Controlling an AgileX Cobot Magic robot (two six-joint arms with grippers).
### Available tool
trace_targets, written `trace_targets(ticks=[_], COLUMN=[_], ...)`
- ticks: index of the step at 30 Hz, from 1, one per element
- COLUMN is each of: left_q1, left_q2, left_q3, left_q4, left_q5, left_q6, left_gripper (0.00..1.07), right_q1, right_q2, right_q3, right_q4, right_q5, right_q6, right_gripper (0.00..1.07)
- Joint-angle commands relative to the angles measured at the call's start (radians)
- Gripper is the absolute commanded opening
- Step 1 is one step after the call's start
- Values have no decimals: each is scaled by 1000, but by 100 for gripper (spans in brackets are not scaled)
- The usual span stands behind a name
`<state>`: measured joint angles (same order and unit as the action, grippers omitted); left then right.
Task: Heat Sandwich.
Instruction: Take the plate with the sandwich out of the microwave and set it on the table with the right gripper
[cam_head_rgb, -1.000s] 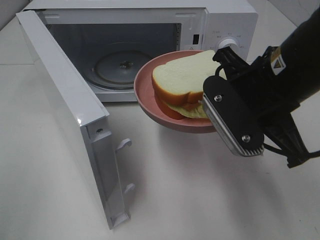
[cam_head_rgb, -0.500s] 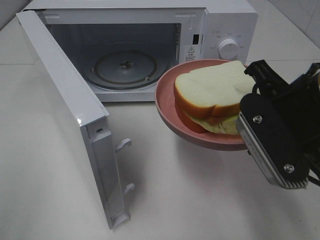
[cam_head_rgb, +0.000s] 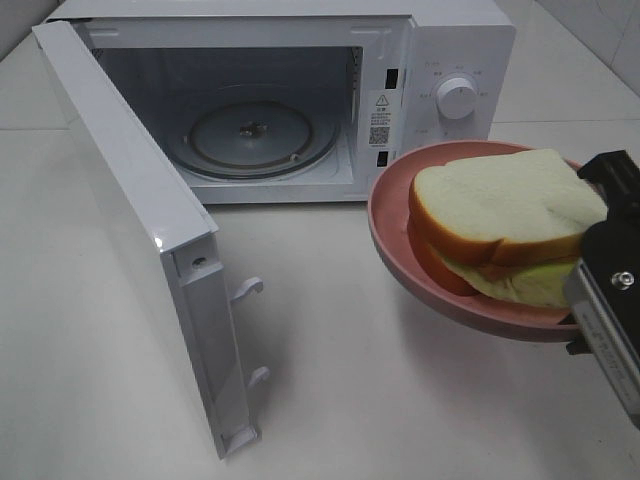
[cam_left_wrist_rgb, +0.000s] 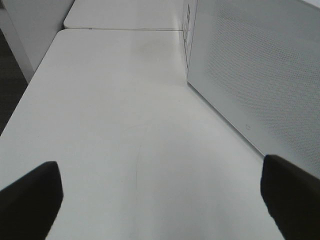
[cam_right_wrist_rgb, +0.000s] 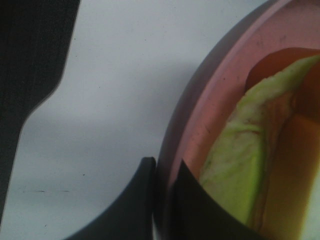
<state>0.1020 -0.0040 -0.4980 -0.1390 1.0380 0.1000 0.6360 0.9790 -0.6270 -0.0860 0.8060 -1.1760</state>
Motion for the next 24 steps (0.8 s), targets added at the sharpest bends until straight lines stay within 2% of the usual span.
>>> trace_targets(ticks=[1,12,16,24], left_q1=[3,3,3,3], left_q2=[-28,-28,-28,-28], left_q3=[3,3,3,3], left_q4=[2,2,2,2], left_q5=[-2,-2,-2,-2], left_q6=[-1,-1,-1,-1], left_gripper=[103,103,103,103], right_q1=[-7,-7,-7,-7], right_q2=[-48,-107,-108,-108], right_q3=[1,1,1,1], right_q4=[-34,-110,-197,-288], right_q5=[14,118,171,218], right_q6=[61,198,344,500], right_gripper=[0,0,0,0])
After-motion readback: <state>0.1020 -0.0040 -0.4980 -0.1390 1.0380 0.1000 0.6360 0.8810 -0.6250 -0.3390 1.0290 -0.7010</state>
